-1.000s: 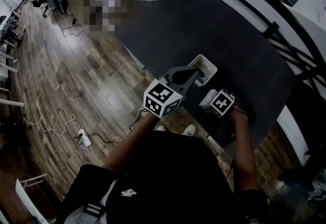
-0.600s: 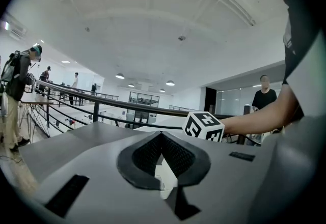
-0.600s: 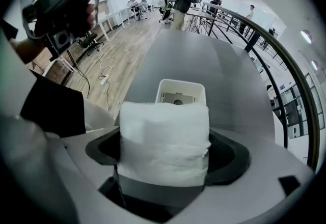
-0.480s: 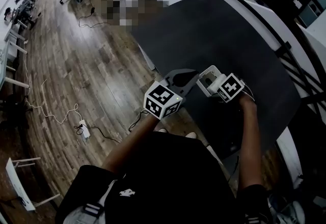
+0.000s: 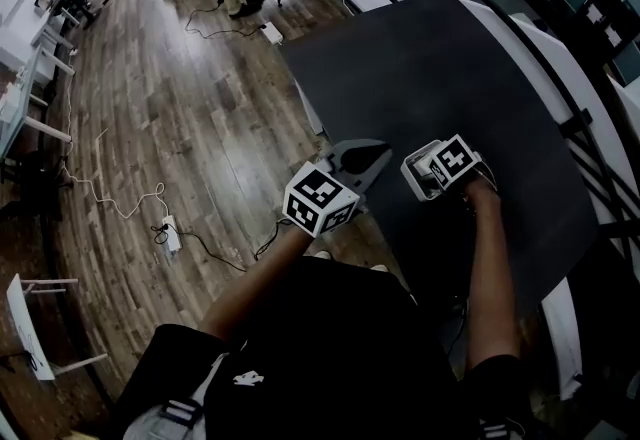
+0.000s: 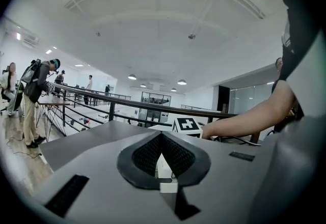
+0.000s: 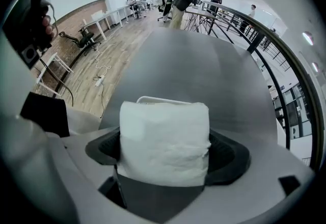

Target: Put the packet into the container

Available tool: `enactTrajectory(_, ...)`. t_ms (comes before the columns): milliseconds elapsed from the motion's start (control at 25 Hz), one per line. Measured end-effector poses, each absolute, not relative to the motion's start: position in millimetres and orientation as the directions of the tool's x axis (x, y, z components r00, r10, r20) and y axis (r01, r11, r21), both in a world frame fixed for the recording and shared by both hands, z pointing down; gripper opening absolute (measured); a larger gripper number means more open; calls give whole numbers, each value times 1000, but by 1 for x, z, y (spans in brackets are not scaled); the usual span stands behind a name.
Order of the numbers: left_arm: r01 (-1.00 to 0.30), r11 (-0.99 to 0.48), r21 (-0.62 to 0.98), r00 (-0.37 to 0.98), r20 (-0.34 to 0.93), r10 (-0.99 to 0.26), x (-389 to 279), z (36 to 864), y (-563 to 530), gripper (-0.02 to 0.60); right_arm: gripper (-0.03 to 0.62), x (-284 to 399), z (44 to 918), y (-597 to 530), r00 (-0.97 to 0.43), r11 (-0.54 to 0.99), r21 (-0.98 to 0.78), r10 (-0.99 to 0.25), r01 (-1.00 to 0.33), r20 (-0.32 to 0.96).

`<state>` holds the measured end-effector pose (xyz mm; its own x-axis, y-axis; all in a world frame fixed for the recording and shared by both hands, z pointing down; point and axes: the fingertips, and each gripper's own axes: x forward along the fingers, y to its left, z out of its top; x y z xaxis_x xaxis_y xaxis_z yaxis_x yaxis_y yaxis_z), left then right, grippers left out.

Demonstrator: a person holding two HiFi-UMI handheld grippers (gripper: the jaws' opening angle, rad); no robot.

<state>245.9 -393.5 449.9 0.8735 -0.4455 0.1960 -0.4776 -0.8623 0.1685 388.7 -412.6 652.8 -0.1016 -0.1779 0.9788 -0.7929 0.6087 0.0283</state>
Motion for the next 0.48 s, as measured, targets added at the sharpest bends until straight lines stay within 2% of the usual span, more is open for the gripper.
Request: enactTrajectory(480, -470, -864, 182, 880, 168, -444, 247, 449, -390, 5, 486, 383, 672, -416, -115, 617, 9, -161, -787, 980)
